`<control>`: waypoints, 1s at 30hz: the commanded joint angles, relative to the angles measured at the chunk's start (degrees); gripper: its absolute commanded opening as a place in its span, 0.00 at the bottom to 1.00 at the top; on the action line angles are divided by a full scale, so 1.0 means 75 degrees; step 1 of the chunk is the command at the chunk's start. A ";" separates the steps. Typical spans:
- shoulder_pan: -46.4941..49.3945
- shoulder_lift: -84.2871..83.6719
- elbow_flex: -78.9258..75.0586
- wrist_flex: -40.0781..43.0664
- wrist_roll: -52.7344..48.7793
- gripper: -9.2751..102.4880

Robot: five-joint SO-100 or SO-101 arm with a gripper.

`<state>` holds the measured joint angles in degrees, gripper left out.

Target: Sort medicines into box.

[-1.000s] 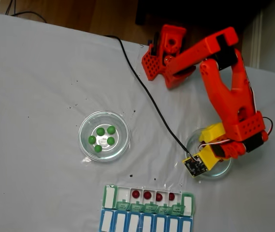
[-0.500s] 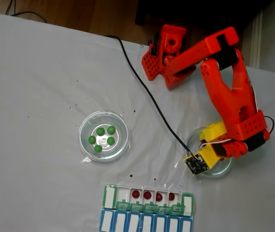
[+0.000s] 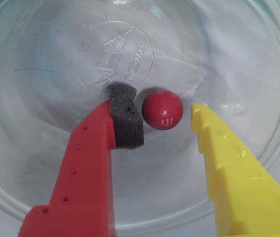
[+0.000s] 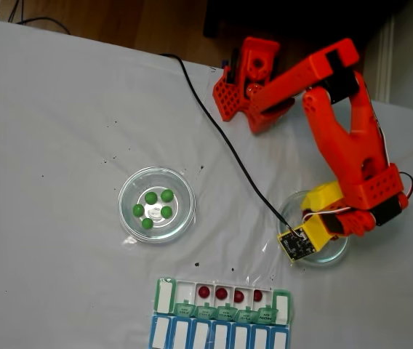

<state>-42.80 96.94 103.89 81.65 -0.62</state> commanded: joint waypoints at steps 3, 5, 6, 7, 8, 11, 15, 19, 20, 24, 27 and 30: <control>-0.0316 0.0223 -0.0188 0.0281 0.0129 0.24; -0.0305 0.0223 -0.0164 0.0270 0.0129 0.24; -0.0305 0.0223 -0.0141 0.0246 0.0129 0.24; -0.0316 0.0199 -0.0117 0.0223 0.0141 0.24; -0.0340 0.0152 -0.0094 0.0199 0.0152 0.24; -0.0375 0.0035 -0.0035 0.0105 0.0188 0.23; -0.0410 -0.0035 0.0047 0.0047 0.0223 0.22; -0.0445 -0.0141 0.0082 -0.0012 0.0270 0.22; -0.0457 -0.0176 0.0082 -0.0023 0.0270 0.22; -0.0457 -0.0270 0.0094 -0.0070 0.0281 0.21; -0.0457 -0.0340 0.0117 -0.0141 0.0234 0.20; -0.0422 -0.0457 0.0105 -0.0188 0.0199 0.20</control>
<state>-44.03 93.78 104.24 80.24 1.14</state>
